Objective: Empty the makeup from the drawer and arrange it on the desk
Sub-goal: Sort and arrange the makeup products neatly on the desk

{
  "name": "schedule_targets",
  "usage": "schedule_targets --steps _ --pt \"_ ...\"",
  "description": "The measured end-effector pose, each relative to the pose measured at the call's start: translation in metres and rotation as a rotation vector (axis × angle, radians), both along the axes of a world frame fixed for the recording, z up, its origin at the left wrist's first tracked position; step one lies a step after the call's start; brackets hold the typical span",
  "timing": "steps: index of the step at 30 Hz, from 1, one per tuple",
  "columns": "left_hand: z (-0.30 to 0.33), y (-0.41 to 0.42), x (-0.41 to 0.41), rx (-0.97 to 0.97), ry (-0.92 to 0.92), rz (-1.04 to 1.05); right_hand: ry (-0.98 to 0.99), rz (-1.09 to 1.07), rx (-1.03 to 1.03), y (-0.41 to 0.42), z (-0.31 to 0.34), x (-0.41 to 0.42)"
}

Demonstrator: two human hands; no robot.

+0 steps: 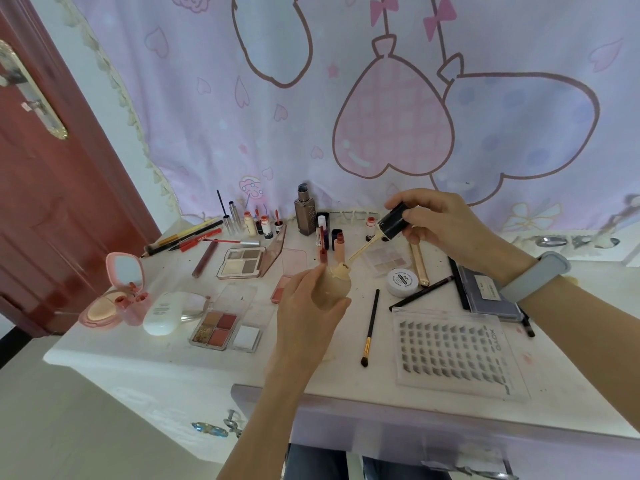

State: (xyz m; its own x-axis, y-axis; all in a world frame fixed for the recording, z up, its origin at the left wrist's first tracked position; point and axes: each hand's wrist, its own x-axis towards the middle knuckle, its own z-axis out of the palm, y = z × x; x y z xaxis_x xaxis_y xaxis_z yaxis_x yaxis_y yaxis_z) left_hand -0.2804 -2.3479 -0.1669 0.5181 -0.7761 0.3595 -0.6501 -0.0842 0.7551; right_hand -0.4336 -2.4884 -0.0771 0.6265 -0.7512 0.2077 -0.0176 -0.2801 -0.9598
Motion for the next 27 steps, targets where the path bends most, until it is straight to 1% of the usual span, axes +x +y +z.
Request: schedule_targets --steps 7,16,18,20,24,27 --pt "0.001 -0.002 -0.003 0.005 0.048 -0.023 0.02 0.024 0.038 0.004 -0.007 0.003" --pt "0.0 -0.001 0.005 -0.004 0.127 0.0 0.012 -0.023 -0.003 -0.004 -0.005 -0.006" --pt "-0.001 -0.003 0.007 -0.008 0.181 0.014 -0.043 -0.043 0.066 -0.004 -0.008 -0.005" --pt "-0.001 -0.007 0.01 -0.018 0.233 0.028 -0.13 -0.073 0.184 -0.002 -0.013 -0.002" --pt "0.0 -0.013 0.018 -0.029 0.298 0.049 -0.316 -0.164 0.507 0.001 -0.032 0.001" --pt "0.001 -0.018 0.019 -0.02 0.301 0.034 -0.378 -0.213 0.706 0.003 -0.045 0.002"
